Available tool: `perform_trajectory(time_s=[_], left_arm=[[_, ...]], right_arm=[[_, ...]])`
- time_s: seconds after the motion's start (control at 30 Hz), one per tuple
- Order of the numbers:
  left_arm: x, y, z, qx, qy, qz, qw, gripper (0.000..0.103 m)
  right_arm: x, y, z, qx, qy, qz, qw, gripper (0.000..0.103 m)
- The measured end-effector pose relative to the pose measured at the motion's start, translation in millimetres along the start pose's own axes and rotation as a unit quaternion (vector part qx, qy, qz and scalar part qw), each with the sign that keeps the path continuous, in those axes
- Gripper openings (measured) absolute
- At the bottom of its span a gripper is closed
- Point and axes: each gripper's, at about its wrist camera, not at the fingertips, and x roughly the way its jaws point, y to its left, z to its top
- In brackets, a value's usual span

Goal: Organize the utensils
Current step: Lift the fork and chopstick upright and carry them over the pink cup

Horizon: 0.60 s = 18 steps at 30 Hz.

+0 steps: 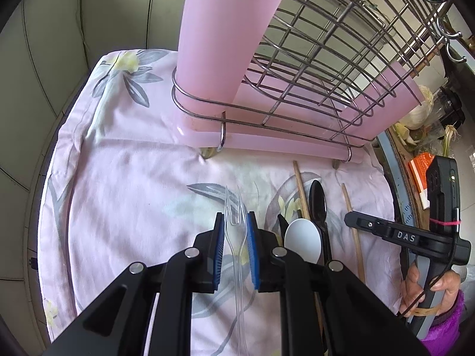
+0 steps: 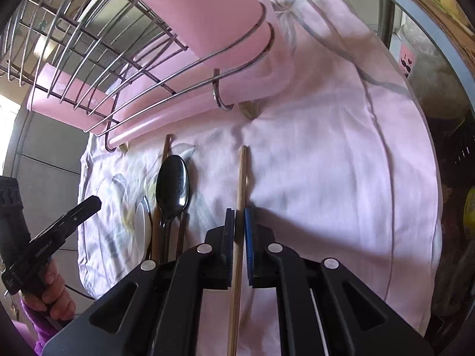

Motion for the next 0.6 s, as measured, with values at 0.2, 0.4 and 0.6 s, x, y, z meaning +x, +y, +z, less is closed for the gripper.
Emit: perform_trajectory(time_s=[0.2, 0.4, 0.6], left_arm=[[-18.4, 3.6, -2.9, 0.002, -0.023, -0.009, 0.9997, 0.014], [-51.2, 1.8, -6.3, 0.007, -0.082, -0.009, 0.9965, 0.014], [-90.3, 2.2, -9.2, 0.002, -0.149, -0.029, 0.9884, 0.014]], right_arm=[[-0.4, -3.1, 0.3, 0.006, -0.016, 0.013, 1.0, 0.007], [-24.0, -3.5, -14.8, 0.004, -0.073, 0.038, 0.997, 0.006], [-72.8, 6.3, -28.2, -0.024, -0.159, 0.056, 0.985, 0.006]])
